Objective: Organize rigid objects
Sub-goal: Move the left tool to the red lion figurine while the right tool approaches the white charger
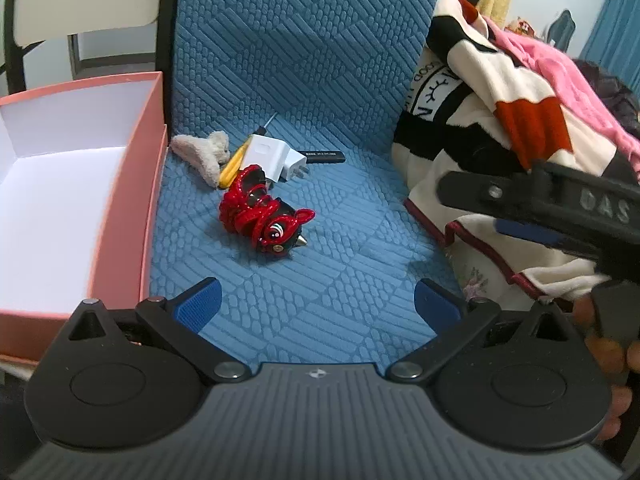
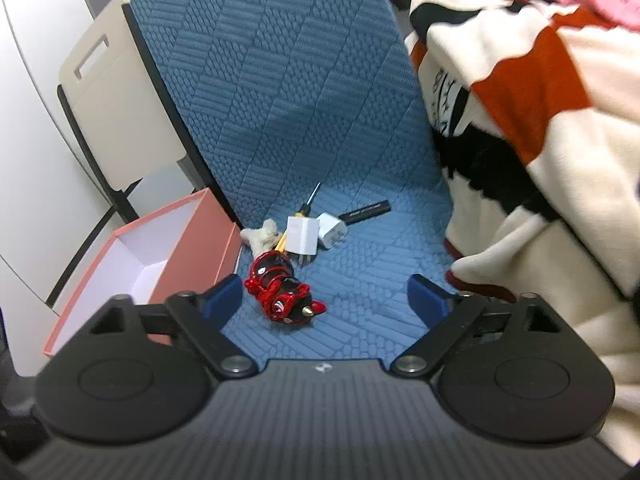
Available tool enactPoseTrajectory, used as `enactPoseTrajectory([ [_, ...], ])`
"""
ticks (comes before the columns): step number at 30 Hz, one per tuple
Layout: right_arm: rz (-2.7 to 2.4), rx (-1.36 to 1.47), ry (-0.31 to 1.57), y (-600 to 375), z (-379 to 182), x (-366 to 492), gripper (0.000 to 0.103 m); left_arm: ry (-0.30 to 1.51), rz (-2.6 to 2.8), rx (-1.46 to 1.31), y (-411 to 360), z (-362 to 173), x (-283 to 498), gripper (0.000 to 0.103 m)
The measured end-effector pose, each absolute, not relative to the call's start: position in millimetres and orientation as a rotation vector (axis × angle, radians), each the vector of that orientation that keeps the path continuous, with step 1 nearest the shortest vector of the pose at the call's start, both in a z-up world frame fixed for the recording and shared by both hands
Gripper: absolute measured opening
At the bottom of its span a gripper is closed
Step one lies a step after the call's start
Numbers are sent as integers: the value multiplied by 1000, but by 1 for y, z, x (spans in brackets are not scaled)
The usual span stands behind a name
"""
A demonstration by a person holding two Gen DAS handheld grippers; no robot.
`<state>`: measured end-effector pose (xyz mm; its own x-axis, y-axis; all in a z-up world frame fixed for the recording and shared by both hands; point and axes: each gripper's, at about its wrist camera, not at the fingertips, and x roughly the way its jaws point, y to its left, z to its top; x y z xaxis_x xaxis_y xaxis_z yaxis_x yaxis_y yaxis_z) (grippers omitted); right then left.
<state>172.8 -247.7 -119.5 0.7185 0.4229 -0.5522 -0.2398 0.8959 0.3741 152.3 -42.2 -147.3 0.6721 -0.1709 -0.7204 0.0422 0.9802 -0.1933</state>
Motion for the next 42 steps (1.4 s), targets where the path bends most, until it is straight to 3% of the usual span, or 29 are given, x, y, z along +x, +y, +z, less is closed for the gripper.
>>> enactPoseTrajectory([
  [1,382,304,686,-247,-122,178,82,828,-115,-151,-43,-150,154,99],
  [5,397,337,705,-243,-127,191,82,830,-126,-143,-42,-161,164,92],
  [12,460,403,731,-239,-137,210,78,826,-152,-190,-38,-174,183,89],
  [32,509,376,848,-212,-180,300,83,826,-121,-284,-27,-201,224,78],
  [42,591,395,895,-195,-197,348,66,831,-40,-428,-13,-212,249,79],
])
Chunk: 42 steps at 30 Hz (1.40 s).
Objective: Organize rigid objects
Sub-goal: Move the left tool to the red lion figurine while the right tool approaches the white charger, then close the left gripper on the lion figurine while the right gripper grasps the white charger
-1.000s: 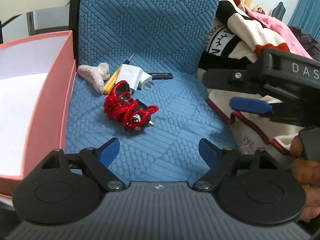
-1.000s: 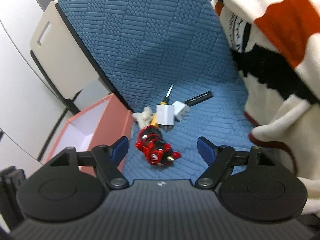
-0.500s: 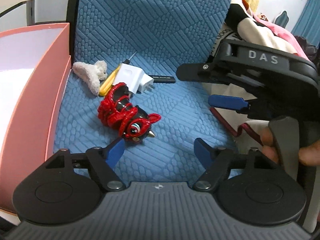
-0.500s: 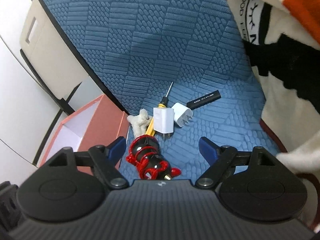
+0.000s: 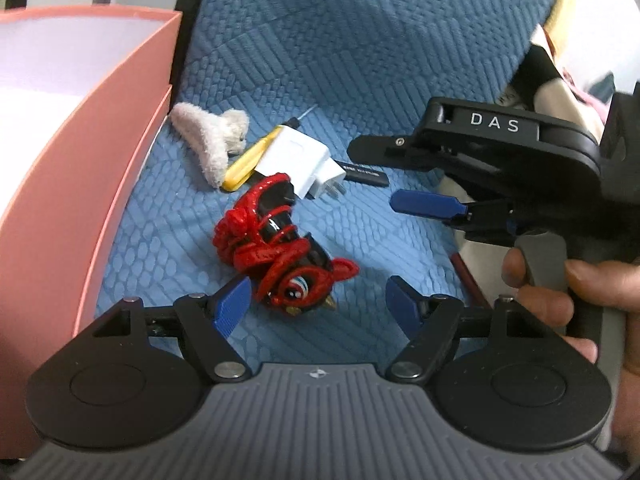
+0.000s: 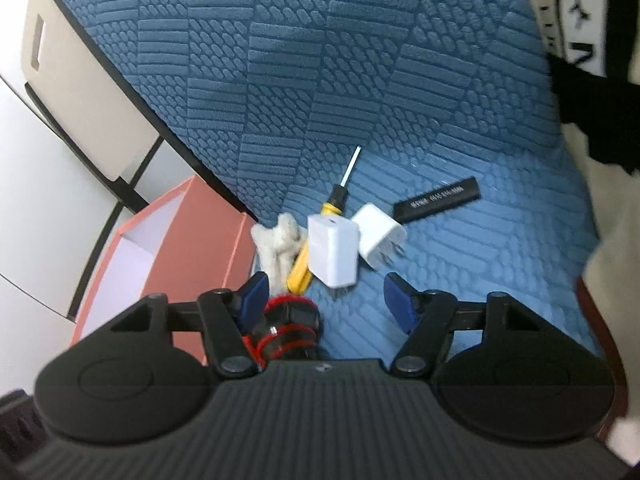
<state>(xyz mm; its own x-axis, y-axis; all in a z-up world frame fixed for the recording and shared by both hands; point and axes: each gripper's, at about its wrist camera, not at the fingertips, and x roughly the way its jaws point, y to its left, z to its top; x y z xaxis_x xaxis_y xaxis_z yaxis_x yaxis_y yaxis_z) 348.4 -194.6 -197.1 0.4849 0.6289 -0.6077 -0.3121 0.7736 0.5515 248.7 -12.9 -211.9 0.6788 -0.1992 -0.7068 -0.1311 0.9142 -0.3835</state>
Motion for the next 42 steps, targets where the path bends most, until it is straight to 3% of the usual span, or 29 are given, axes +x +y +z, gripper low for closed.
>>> enactPoseTrajectory([
  [7,657,365,923,-171,-207,378,57,844,-5,-515,-2,-220,259,80],
  [28,767,245,986,-139,-221,424,53,913,-29,-630,-3,-254,277,79],
  [32,764,184,1046,-133,-225,423,36,915,-34,-628,-5,-255,277,78],
  [42,703,112,1030,-119,-226,411,35,885,-45,-621,0,-247,269,77],
])
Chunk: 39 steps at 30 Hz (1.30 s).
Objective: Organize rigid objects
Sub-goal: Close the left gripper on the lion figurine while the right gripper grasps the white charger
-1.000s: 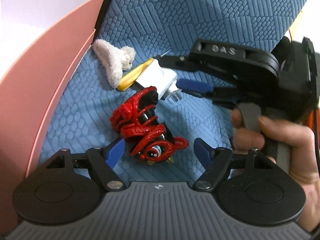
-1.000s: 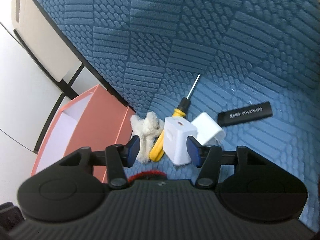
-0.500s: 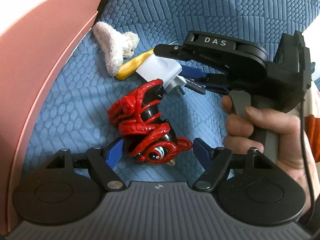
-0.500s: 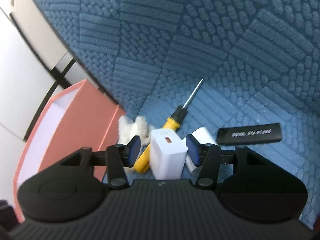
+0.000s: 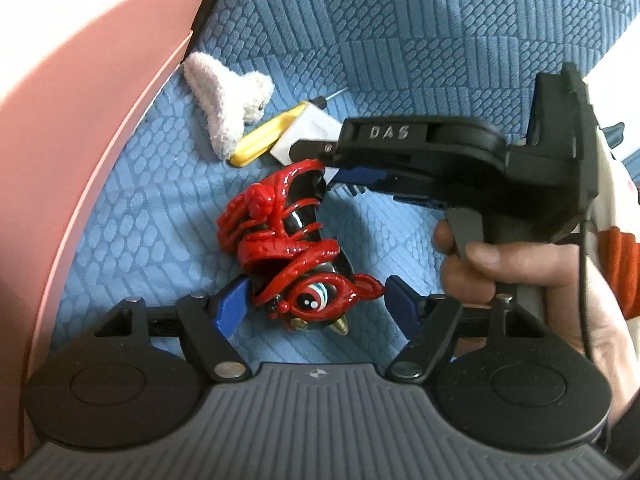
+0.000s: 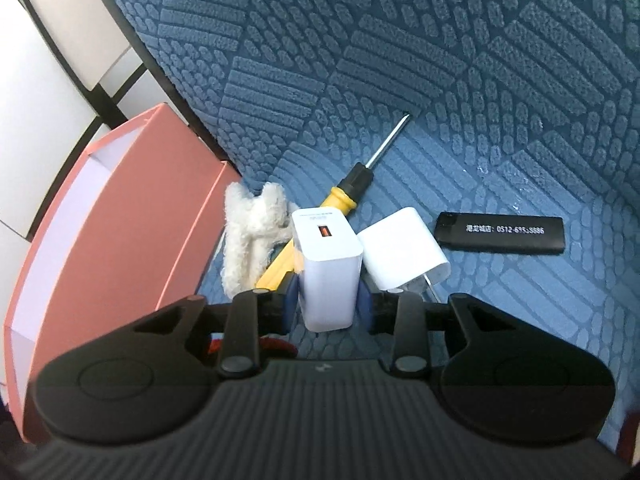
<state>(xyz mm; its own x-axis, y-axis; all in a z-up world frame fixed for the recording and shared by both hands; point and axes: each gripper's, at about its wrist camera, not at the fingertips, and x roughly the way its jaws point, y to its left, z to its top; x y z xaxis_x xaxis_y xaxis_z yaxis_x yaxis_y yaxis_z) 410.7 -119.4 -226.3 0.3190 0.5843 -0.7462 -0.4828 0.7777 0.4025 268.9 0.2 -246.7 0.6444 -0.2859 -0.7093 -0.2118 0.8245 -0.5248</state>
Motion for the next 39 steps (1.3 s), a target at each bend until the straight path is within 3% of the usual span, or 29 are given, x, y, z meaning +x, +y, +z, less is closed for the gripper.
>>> enactPoseTrajectory([
  [20,378,188,1030,-163,-198,360,31,784,-66,-546,18,-204,228,77],
  [39,219,183,996,-180,-184,270,31,822,-66,-521,16,-208,229,77],
])
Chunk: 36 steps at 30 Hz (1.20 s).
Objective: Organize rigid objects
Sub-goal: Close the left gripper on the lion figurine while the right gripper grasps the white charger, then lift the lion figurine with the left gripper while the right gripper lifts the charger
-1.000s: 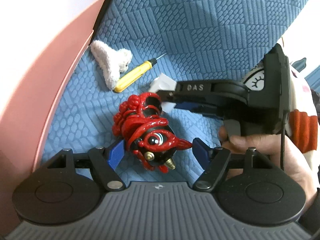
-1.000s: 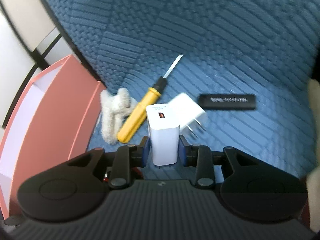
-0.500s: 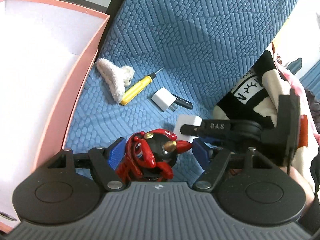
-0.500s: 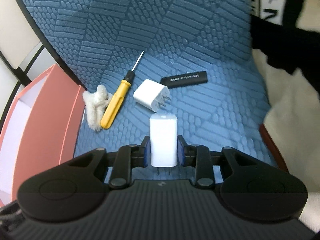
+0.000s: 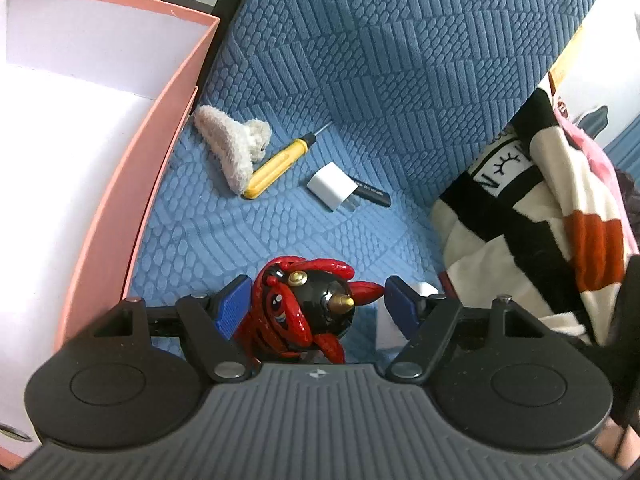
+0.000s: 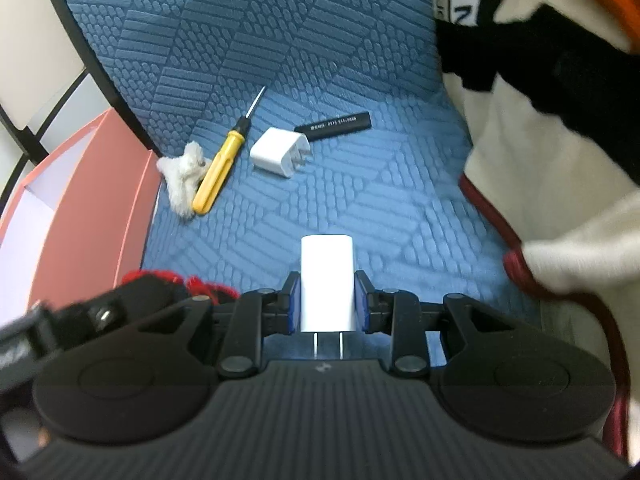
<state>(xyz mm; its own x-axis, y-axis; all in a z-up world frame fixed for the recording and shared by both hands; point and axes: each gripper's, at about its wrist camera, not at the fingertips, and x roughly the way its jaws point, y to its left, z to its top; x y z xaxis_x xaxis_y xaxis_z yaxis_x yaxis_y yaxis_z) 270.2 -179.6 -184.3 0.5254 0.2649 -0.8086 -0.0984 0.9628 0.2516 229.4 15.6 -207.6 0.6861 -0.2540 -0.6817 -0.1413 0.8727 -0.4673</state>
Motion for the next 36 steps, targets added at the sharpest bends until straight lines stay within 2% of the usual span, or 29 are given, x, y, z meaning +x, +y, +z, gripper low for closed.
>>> enactPoseTrajectory([
  [12,210,157,997,-172,-184,231,31,841,-84,-448,9,-206,230,78],
  [22,194,180,928,-176,-194,205,35,872,-83,-242,-11,-212,231,78],
  [26,228,152,937,-169,-201,206,41,876,-77,-225,-14,-214,233,78],
  [28,249,129,905,-165,-200,205,52,877,-76,-219,-16,-216,235,78],
  [30,247,105,876,-162,-202,204,58,879,-66,-205,-17,-218,236,78],
  [36,224,66,865,-159,-209,211,58,885,-37,-194,-21,-224,241,78],
])
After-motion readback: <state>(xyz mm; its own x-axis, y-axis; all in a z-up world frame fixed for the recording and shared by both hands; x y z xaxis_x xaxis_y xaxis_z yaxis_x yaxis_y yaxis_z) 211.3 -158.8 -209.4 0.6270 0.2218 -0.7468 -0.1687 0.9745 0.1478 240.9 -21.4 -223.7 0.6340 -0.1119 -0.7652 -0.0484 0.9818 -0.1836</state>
